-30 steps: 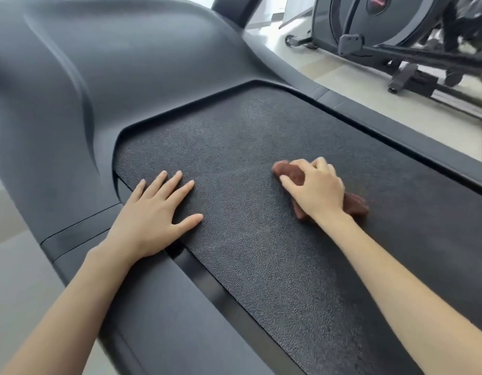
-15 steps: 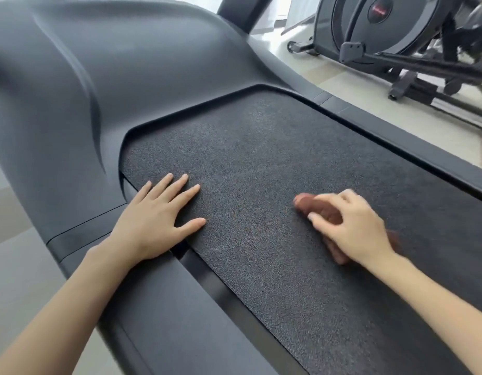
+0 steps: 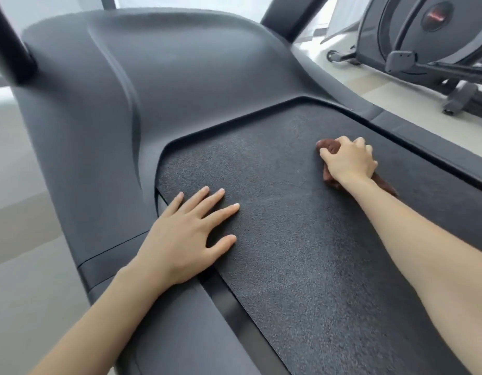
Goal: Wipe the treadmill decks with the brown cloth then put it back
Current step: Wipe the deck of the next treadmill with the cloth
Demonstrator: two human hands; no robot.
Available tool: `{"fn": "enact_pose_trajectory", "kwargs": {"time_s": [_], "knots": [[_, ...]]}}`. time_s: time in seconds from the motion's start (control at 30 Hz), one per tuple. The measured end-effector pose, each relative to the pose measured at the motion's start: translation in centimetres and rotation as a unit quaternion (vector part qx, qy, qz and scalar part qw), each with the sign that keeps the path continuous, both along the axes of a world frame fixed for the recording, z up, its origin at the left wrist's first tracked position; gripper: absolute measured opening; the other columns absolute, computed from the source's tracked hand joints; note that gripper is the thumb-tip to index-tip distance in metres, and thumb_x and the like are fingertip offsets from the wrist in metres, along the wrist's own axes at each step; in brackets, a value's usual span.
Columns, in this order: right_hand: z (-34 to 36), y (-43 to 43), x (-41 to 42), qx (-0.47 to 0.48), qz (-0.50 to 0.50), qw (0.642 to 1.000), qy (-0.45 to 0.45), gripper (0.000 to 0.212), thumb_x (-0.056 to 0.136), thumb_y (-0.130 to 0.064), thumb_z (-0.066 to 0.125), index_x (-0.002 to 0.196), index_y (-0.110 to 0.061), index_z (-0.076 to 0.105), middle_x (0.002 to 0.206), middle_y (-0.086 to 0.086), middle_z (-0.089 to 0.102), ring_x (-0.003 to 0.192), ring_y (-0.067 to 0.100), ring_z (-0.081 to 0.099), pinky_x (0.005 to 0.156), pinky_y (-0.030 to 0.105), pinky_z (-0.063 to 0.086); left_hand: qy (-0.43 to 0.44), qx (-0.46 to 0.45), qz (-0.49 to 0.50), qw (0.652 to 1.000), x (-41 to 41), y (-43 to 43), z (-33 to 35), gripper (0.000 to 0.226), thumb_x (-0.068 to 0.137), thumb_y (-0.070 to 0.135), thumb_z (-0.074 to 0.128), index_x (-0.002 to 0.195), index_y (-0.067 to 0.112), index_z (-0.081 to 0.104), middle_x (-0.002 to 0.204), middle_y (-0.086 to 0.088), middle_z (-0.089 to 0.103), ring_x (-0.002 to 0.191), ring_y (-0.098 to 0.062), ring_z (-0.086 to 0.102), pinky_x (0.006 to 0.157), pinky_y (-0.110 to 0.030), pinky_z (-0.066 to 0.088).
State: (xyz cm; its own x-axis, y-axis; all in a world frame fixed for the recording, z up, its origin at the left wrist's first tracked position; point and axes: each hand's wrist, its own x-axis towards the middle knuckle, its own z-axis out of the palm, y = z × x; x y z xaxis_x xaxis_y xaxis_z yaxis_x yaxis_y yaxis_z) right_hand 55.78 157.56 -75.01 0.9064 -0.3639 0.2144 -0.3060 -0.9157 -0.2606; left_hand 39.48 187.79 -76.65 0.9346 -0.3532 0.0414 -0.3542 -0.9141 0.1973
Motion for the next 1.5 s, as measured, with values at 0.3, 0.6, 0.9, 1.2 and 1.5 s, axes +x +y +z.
{"fn": "enact_pose_trajectory", "kwargs": {"time_s": [0.3,0.6,0.9,1.2,1.5], "knots": [[0.3,5.6,7.1,0.001,0.101,0.995,0.008,0.045,0.086,-0.053,0.051,0.121,-0.024,0.057,0.125,0.011,0.047,0.122,0.034,0.040,0.097,0.047,0.037,-0.013,-0.022,-0.003,1.000,-0.1,-0.2,-0.6,0.066,0.078,0.069,0.006,0.142,0.054,0.004,0.156,0.020,-0.003,0.142,-0.004,-0.014,0.118,-0.039,-0.005],[0.4,12.6,2.3,0.025,0.404,0.915,-0.005,0.033,0.080,-0.049,0.064,0.108,-0.033,0.064,0.096,-0.007,0.048,0.105,0.015,0.052,0.080,0.031,0.042,-0.022,-0.025,-0.002,0.999,0.0,0.0,-0.3,0.064,0.080,0.068,0.013,0.142,0.055,0.008,0.155,0.022,-0.002,0.142,-0.002,-0.011,0.117,-0.034,-0.008],[1.4,9.8,-7.4,0.056,0.460,0.886,0.027,0.028,0.079,-0.038,0.071,0.106,-0.031,0.068,0.092,-0.003,0.052,0.094,0.014,0.052,0.085,0.041,0.046,-0.030,-0.035,-0.004,0.999,-0.8,0.5,0.0,0.055,0.091,0.057,0.034,0.143,0.047,0.021,0.155,0.018,0.010,0.144,-0.004,0.001,0.115,-0.029,-0.005],[1.8,8.4,-17.3,0.036,0.470,0.881,0.032,0.031,0.076,-0.042,0.072,0.106,-0.032,0.069,0.089,-0.004,0.053,0.083,0.011,0.055,0.074,0.024,0.041,-0.024,-0.044,0.048,0.998,-7.2,0.9,0.4,0.060,0.085,0.056,0.022,0.142,0.039,0.032,0.154,0.012,0.021,0.144,-0.007,0.009,0.112,-0.025,-0.010],[2.6,7.8,-26.5,0.075,0.505,0.857,0.070,0.030,0.070,-0.049,0.065,0.096,-0.036,0.071,0.083,-0.013,0.052,0.072,0.008,0.056,0.071,0.027,0.047,-0.029,-0.032,0.053,0.998,-12.7,2.6,0.9,0.058,0.090,0.055,0.010,0.146,0.041,0.019,0.156,0.012,0.008,0.144,-0.011,-0.003,0.112,-0.034,-0.018]]}}
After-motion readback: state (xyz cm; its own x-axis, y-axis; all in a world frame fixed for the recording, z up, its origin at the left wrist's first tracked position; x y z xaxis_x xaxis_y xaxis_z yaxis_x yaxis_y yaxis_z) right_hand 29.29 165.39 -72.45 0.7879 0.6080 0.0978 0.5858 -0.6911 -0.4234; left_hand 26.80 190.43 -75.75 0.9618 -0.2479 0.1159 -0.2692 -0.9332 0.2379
